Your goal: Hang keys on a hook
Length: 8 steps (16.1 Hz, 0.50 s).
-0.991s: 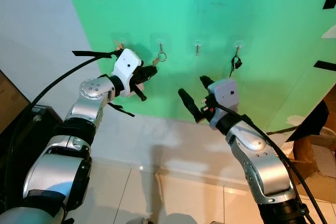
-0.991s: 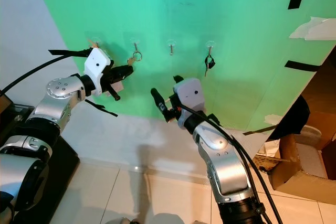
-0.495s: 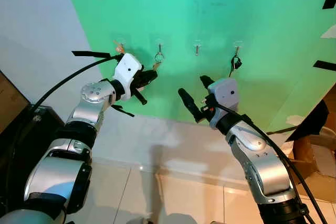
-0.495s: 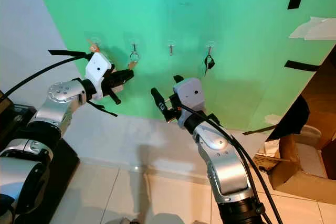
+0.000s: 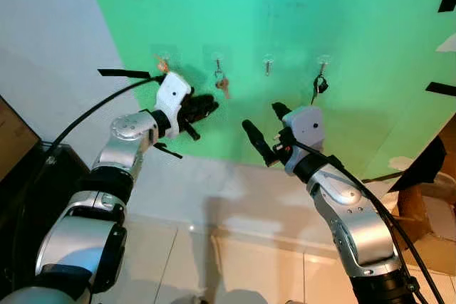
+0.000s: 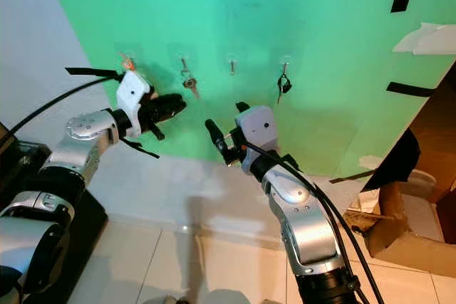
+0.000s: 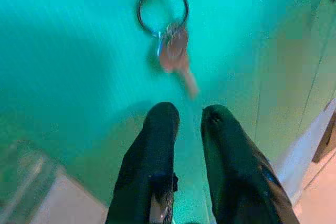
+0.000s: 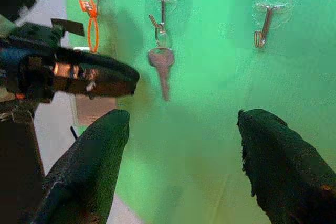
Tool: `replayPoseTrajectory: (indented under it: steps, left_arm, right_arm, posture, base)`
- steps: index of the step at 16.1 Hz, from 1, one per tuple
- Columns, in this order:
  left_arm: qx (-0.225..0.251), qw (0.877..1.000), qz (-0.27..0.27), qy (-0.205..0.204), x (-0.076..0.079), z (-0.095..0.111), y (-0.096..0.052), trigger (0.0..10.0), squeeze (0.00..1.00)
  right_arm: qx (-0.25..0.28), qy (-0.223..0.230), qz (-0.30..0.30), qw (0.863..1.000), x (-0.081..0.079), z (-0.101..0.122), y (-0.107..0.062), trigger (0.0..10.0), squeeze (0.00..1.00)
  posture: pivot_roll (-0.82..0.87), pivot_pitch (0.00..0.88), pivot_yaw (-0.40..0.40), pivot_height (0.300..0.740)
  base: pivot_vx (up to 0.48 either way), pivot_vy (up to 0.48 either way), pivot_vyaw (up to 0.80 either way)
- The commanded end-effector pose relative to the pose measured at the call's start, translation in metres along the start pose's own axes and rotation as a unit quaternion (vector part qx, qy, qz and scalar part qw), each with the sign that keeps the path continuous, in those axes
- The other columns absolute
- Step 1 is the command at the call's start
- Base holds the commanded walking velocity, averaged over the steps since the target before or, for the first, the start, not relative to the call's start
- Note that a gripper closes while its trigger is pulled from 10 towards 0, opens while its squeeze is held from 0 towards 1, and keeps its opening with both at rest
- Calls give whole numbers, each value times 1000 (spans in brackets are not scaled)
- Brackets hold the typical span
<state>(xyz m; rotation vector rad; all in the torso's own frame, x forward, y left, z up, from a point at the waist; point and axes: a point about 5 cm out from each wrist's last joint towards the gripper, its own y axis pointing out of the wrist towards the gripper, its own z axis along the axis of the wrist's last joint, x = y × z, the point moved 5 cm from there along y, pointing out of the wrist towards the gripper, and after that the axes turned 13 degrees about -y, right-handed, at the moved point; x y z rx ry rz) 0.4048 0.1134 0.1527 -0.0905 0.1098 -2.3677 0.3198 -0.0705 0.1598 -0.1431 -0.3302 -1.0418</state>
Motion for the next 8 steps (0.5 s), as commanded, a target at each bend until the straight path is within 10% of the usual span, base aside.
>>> replayPoseTrajectory:
  steps: [1,6,8]
  left_arm:
    - [6,1000,-1,-8,-2,-1,-7,10000,1000]
    - [42,998,40,-21,-2,-6,-36,10000,1000]
    - [41,993,99,-48,10,-24,-55,10000,1000]
  right_arm:
    - [-12,7,-4,1000,2,-3,-4,10000,0]
    - [-91,50,-43,994,9,-40,-14,10000,0]
    - [-101,22,-51,993,12,-51,-22,10000,1000]
  posture:
    - [-79,0,109,740]
    - [-74,0,98,740]
    - [-68,0,91,740]
  base:
    - [0,0,0]
    - [0,0,0]
    - [0,0,400]
